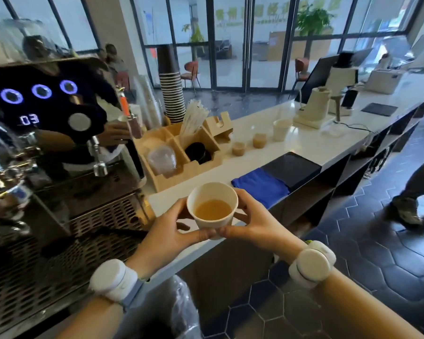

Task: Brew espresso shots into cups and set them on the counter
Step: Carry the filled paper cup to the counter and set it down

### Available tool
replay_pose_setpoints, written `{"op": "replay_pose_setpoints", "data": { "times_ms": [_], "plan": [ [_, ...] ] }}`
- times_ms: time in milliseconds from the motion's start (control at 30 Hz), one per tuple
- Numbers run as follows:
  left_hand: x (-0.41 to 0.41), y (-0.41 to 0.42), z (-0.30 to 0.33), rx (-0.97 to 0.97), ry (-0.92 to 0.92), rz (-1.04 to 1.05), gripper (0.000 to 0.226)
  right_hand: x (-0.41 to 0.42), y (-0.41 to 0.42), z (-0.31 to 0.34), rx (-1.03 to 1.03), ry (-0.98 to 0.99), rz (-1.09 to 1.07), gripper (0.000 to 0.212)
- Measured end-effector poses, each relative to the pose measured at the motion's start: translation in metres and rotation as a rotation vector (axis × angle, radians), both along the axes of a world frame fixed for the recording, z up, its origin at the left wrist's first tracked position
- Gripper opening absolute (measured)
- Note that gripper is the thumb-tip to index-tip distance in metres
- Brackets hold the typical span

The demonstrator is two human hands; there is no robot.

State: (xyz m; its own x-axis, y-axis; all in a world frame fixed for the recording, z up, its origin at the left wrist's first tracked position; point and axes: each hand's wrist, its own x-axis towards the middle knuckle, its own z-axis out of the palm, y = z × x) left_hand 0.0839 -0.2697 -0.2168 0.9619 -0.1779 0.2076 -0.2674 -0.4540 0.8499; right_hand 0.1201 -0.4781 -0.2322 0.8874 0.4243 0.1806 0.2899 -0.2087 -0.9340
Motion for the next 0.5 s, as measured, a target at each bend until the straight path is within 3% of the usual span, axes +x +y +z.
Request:
{"op": "replay_pose_setpoints", "data": {
  "times_ms": [500],
  "plan": [
    [0.140, -0.146, -0.016, 0.004, -0.046, -0.157, 0.060, 0.098, -0.150, -0.007, 0.054, 0.040, -0.185, 0.075]
  ]
}}
